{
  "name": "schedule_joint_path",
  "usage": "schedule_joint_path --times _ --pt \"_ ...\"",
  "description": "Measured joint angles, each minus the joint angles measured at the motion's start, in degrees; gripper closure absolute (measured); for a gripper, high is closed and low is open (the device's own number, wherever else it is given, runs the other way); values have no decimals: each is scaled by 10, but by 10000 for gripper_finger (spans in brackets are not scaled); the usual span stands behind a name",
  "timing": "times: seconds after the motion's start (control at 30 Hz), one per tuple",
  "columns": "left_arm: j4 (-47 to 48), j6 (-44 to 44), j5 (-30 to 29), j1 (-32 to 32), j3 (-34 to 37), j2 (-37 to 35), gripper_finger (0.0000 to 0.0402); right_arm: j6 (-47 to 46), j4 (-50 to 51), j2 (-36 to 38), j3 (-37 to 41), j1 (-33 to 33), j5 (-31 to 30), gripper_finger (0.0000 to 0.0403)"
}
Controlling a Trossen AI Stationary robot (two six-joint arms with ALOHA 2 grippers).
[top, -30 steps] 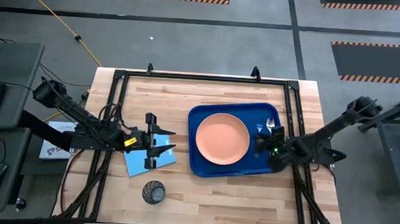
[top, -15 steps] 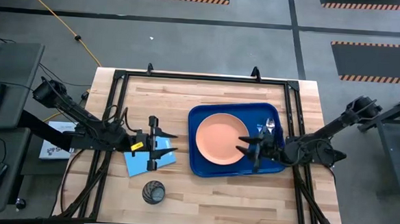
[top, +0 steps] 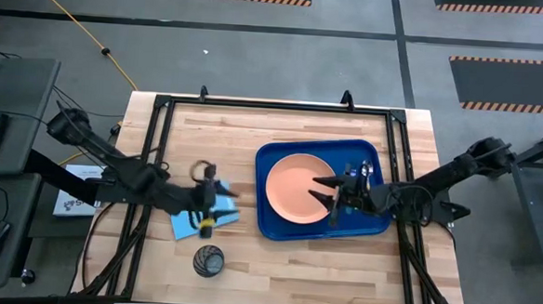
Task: Pick and place plate/cup/fork/spoon on tray
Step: Put the blue glass on the blue serving tray to the top left of the pink plate
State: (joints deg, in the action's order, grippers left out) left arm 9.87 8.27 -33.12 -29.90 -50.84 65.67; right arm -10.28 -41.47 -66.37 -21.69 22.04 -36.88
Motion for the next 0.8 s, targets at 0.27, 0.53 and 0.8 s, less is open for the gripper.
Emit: schedule_joint_path --times 0.27,0.53,0.8 --pt "348 215 190 -62 -151 108 234 -2 1 0 0 -8 16 219" --pt "358 271 217 -81 -153 162 234 -14 11 0 0 -8 16 219" --pt "374 261 257 -56 -153 210 234 -18 27 0 0 -8 19 219"
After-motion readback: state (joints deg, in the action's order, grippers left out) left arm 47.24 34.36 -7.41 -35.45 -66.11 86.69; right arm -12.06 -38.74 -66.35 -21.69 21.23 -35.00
